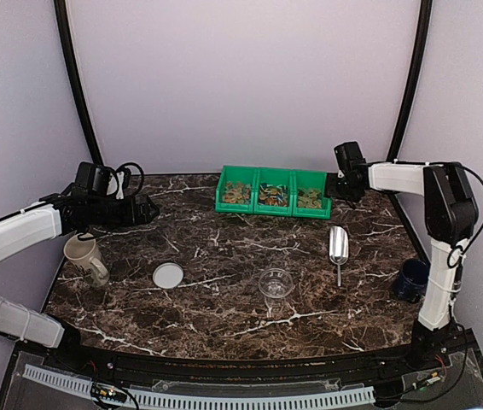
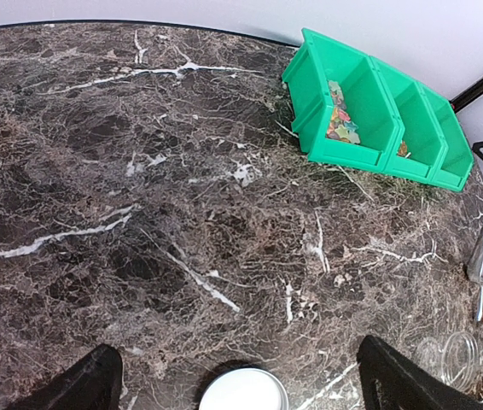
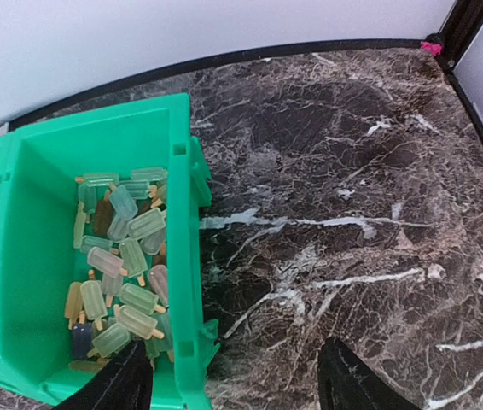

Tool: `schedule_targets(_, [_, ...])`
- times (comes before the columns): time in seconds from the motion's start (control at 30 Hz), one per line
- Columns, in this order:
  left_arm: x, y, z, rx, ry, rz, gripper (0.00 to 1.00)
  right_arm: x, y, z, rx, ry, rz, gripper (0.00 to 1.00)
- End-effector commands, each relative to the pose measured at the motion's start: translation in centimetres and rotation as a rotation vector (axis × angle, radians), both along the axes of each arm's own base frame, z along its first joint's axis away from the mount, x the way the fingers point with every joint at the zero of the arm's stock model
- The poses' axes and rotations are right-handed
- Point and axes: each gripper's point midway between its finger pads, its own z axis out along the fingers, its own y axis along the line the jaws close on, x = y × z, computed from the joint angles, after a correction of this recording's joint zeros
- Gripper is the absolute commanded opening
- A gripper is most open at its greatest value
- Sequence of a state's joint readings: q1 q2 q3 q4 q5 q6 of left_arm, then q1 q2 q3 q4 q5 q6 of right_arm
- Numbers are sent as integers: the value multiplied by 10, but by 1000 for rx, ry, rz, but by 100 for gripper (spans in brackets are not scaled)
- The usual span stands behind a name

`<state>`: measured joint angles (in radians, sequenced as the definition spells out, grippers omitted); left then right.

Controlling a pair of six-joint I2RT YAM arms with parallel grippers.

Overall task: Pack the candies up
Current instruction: Place the spatula at the center of the board, then move the plate to the center of the board.

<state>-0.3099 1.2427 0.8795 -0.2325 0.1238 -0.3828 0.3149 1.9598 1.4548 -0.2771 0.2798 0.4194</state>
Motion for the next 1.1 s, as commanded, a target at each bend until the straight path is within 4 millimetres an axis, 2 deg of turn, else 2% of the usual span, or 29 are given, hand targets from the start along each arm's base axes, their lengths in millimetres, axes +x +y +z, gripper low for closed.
schedule_targets(0.0, [0, 2, 2, -14, -14, 2, 99, 20, 2, -9, 25, 27, 47, 65])
schedule_targets(0.27, [0, 1, 0, -14, -9, 0, 99, 37, 13, -23, 42, 50, 150, 55])
schedule_targets(0.57, [1, 0, -2, -17, -2, -2, 99, 41, 19, -47, 35, 90, 185, 34])
schedule_targets(0.77, [1, -1, -5, -20, 10, -6, 99, 39, 28, -46, 1, 82, 228, 14])
schedule_targets(0.87, [1, -2, -5, -24, 11, -9, 99, 38, 33, -44, -52, 75, 251, 9])
schedule_targets(1.07, [1, -2, -4, -27, 10, -9, 99, 34, 53, -45, -93, 72, 316, 6])
